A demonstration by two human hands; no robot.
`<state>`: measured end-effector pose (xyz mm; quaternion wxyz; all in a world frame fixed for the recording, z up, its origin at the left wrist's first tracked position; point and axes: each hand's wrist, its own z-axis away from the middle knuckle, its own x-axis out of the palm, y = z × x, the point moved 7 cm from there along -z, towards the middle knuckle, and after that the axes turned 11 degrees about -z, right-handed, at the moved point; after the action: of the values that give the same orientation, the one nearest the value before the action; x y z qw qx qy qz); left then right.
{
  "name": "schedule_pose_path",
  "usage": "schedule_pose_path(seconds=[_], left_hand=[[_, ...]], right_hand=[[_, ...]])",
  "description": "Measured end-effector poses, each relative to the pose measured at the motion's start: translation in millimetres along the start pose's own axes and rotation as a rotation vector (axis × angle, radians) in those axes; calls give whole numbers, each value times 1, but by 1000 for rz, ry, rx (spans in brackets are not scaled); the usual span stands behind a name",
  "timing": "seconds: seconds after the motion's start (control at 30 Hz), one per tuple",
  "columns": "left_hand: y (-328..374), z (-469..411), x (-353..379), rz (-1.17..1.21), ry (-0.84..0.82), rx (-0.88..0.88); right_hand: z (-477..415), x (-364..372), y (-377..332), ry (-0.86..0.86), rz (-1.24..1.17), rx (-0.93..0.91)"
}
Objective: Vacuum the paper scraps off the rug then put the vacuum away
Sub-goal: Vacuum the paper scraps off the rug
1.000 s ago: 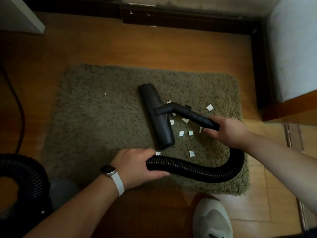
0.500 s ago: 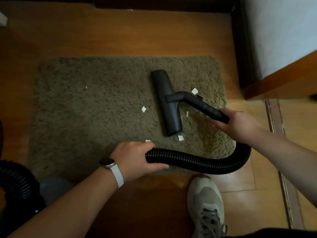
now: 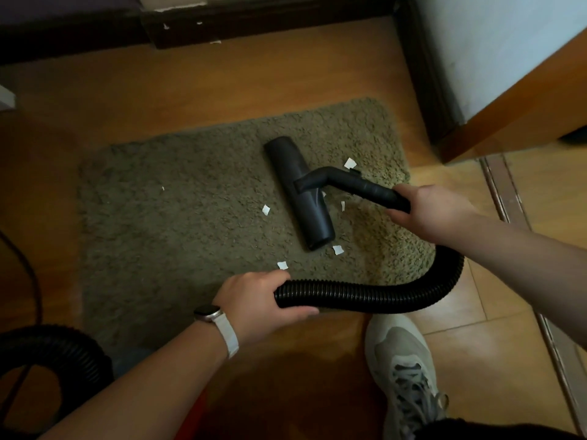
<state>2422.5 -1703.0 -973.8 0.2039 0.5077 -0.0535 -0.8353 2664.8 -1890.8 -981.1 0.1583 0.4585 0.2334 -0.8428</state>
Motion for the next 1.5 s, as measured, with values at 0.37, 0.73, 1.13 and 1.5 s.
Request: schedule_pose_path(seconds=[0.37,0.73,1.13,1.5], left_hand=[[16,-16,5,-24,-50,76],[8,-13,9,-38,-58,73],[9,-19,20,-38,-57,68],[20,-25,18,-48,-66,96]], right_hand=[[32,-3,50,72,-41,177],[36,14,40,43,-73,113],[43,20,49,80,-52,139],[79,23,84,116,-143,329]])
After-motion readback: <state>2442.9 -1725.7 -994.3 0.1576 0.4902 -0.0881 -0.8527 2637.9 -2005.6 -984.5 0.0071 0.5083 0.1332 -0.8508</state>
